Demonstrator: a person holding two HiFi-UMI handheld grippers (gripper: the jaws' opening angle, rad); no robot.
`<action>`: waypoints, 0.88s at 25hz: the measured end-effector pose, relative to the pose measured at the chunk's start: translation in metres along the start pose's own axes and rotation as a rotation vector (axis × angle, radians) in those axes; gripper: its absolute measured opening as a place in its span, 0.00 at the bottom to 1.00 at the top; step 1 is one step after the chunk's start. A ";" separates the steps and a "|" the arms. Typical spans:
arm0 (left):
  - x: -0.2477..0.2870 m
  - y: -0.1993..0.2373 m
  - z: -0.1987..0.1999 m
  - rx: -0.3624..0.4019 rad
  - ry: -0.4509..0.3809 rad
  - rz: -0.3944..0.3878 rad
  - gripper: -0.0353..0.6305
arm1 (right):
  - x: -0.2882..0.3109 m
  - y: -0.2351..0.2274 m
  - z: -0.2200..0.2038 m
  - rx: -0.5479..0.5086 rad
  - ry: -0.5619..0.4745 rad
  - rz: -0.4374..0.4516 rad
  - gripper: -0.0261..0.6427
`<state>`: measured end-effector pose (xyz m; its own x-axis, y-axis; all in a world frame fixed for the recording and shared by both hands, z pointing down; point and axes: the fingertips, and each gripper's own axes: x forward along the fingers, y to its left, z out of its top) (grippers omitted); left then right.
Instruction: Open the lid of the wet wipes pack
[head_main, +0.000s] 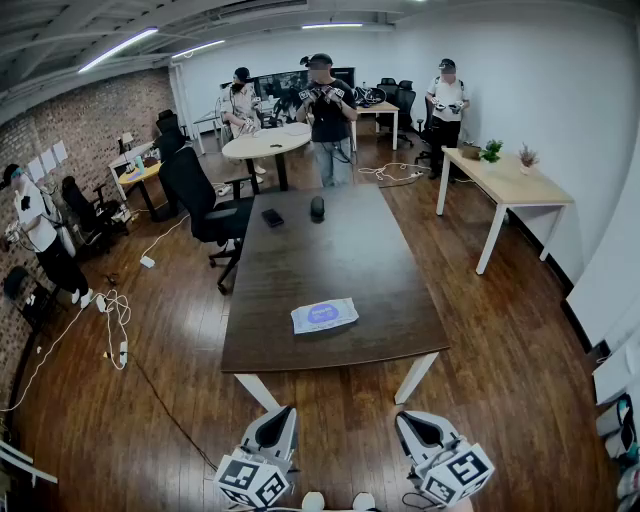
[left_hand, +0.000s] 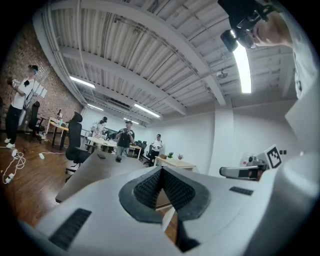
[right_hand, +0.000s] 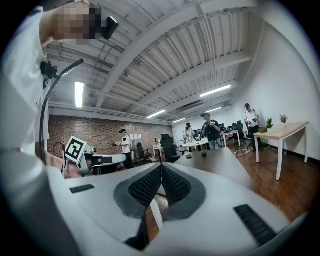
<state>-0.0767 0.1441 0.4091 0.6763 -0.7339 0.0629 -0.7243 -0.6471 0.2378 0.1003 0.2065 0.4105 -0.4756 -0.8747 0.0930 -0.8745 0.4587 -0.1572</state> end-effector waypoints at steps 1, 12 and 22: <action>0.000 -0.002 0.001 -0.001 0.000 0.002 0.06 | -0.002 0.000 0.001 0.001 0.001 0.002 0.05; 0.010 -0.032 -0.008 -0.004 -0.005 0.031 0.06 | -0.024 -0.022 0.001 0.003 -0.006 0.036 0.05; 0.023 -0.046 -0.027 -0.017 0.013 0.076 0.06 | -0.029 -0.047 -0.011 0.024 0.020 0.077 0.05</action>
<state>-0.0242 0.1620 0.4259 0.6212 -0.7780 0.0937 -0.7714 -0.5860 0.2483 0.1542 0.2119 0.4257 -0.5432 -0.8337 0.0990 -0.8330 0.5204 -0.1879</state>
